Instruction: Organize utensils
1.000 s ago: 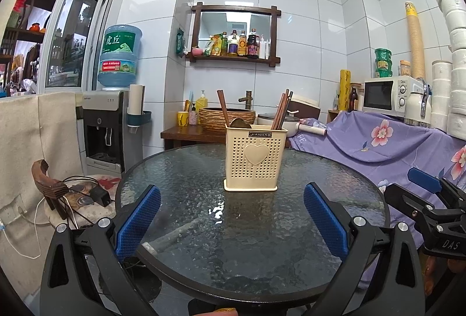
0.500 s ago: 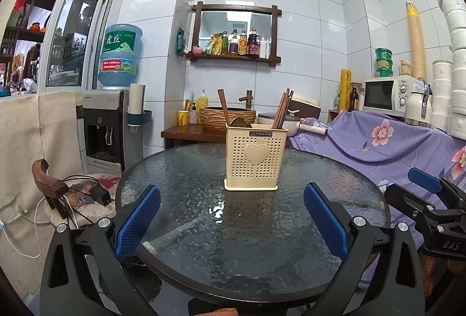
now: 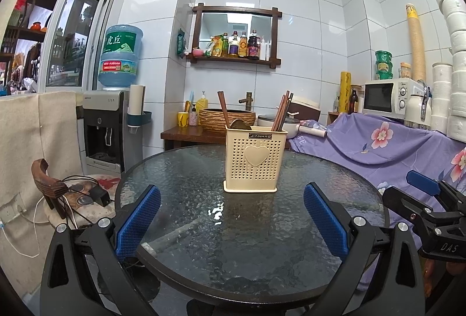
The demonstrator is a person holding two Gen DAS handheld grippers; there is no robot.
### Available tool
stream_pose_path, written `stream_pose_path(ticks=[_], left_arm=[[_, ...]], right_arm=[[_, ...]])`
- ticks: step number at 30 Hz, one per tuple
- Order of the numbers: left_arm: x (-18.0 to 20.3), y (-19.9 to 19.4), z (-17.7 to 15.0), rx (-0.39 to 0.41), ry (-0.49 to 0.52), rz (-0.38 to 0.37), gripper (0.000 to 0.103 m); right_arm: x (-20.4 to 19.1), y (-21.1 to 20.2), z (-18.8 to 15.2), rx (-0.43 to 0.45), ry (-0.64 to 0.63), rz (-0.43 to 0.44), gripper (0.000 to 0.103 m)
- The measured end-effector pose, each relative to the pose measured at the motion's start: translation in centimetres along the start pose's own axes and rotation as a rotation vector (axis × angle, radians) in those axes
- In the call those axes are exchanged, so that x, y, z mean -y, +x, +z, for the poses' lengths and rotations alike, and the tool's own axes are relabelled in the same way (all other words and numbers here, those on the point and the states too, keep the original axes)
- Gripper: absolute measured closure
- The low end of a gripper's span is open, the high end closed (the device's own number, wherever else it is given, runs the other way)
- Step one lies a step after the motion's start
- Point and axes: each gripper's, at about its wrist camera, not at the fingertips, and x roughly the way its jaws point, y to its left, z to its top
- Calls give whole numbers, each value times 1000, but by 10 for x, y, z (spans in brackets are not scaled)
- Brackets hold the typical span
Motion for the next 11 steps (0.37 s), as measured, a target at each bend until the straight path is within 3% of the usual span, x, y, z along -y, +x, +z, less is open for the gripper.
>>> stream_pose_path(ticks=[11], left_arm=[[2, 0, 0, -9, 7, 2, 6]], right_arm=[[-1, 0, -3, -1, -2, 3, 6]])
